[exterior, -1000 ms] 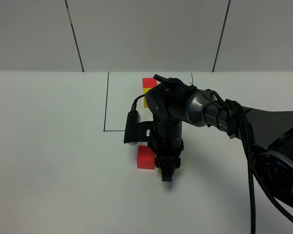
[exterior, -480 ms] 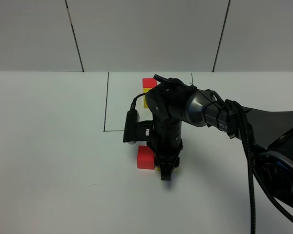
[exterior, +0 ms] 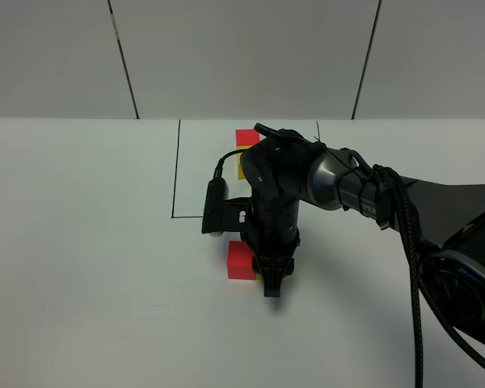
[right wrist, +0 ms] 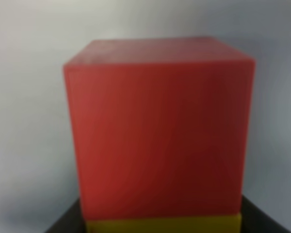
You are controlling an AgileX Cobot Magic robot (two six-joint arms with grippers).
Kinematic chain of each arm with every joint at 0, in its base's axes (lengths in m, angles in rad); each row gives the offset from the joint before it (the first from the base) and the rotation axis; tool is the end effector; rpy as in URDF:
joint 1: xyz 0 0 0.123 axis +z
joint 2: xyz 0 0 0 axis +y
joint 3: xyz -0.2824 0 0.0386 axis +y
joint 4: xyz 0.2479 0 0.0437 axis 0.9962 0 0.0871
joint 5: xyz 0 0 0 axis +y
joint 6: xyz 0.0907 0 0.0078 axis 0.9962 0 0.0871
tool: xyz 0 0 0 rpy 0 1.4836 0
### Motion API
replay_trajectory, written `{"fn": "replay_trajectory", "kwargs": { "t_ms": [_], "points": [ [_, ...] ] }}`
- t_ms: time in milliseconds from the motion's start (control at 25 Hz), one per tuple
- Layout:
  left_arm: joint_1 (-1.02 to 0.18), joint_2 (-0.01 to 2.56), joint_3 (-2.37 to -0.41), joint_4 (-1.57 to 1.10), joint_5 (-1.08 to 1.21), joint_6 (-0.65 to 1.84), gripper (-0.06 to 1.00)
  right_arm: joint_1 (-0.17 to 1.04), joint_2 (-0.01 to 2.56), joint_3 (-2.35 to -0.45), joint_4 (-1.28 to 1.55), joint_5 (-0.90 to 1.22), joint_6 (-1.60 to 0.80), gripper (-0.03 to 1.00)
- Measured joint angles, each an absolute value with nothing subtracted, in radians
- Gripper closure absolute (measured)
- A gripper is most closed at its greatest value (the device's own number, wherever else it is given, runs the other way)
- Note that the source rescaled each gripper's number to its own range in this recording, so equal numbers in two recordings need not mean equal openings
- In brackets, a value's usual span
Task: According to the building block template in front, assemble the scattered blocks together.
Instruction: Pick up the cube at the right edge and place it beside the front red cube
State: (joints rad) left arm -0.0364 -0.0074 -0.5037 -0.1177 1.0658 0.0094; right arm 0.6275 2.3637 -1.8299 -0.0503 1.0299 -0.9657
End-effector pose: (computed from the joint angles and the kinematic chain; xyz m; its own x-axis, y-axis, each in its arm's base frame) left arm -0.0073 -0.0091 0.2782 -0.4533 -0.0310 -0.8908 0.1065 0.9904 -0.0887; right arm 0.3847 0.2742 0.1146 0.0471 -0.9988 -0.0159 -0.9937 -0.0452 -0.1028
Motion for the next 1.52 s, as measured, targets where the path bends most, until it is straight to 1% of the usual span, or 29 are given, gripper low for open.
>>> {"fn": "replay_trajectory", "kwargs": {
  "t_ms": [680,760,800,840,920,1000,1040,1080,1120,1360,1520],
  "points": [
    [-0.036,-0.007,-0.504,-0.118,1.066,0.009,0.57,0.628,2.359,-1.830,-0.049,1.029,-0.986,0.97],
    [-0.036,-0.007,-0.504,-0.118,1.066,0.009,0.57,0.628,2.356,-1.829,-0.047,1.033,-0.986,0.94],
    [-0.036,-0.007,-0.504,-0.118,1.066,0.009,0.57,0.628,2.354,-1.829,-0.043,1.037,-0.986,0.87],
    [-0.036,-0.007,-0.504,-0.118,1.066,0.009,0.57,0.628,2.350,-1.829,-0.036,1.042,-0.984,0.76],
    [-0.036,-0.007,-0.504,-0.118,1.066,0.009,0.57,0.628,2.338,-1.829,-0.009,1.049,-0.974,0.51],
    [-0.036,-0.007,-0.504,-0.118,1.066,0.009,0.57,0.628,2.319,-1.829,0.010,1.055,-0.947,0.20],
    [-0.036,-0.007,-0.504,-0.118,1.066,0.009,0.57,0.628,2.311,-1.829,0.014,1.056,-0.933,0.09],
    [-0.036,-0.007,-0.504,-0.118,1.066,0.009,0.57,0.628,2.299,-1.829,0.016,1.059,-0.917,0.01],
    [-0.036,-0.007,-0.504,-0.118,1.066,0.009,0.57,0.628,2.288,-1.828,0.020,1.064,-0.900,-0.03],
    [-0.036,-0.007,-0.504,-0.118,1.066,0.009,0.57,0.628,2.144,-1.828,0.053,1.164,-0.748,-0.03],
    [-0.036,-0.007,-0.504,-0.118,1.066,0.009,0.57,0.617,2.013,-1.828,0.067,1.207,-0.574,-0.03]
  ]
}}
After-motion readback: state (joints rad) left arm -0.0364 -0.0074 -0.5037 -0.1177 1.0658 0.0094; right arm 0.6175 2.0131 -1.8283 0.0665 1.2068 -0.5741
